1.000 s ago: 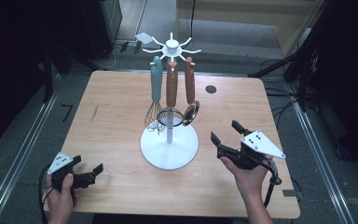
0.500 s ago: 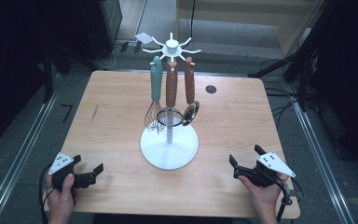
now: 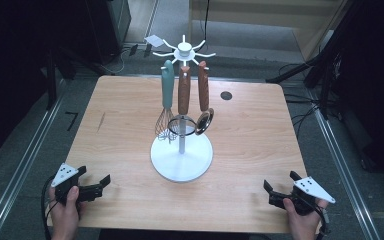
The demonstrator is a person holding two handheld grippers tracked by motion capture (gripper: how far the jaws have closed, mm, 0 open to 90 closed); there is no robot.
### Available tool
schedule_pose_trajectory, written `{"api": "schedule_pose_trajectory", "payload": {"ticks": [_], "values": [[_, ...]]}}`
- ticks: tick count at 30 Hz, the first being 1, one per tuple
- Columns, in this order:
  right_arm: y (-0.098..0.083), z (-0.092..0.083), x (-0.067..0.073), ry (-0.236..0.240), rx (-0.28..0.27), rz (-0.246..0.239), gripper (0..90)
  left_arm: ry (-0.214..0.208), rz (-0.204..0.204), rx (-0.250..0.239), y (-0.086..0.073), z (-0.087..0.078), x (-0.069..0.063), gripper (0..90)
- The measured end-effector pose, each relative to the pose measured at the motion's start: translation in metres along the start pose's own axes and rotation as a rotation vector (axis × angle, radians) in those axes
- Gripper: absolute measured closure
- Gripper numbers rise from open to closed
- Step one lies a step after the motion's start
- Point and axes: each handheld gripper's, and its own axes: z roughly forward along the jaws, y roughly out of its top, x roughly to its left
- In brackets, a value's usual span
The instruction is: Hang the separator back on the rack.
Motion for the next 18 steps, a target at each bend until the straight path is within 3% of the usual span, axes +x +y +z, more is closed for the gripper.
{"api": "schedule_pose_trajectory", "payload": {"ticks": [5, 9, 18], "values": [[-0.003, -0.002, -0.011, -0.026, 0.022, 0.045, 0.0, -0.007, 0.001, 0.007, 0.0, 0.001, 0.0, 0.0], [-0.004, -0.005, -0.017, -0.04, 0.007, 0.085, 0.0, -0.005, 0.008, 0.015, 0.001, 0.001, -0.001, 0.0], [-0.004, -0.001, -0.017, -0.04, 0.02, 0.083, 0.0, -0.006, 0.01, 0.028, 0.001, 0.003, -0.002, 0.0]]}}
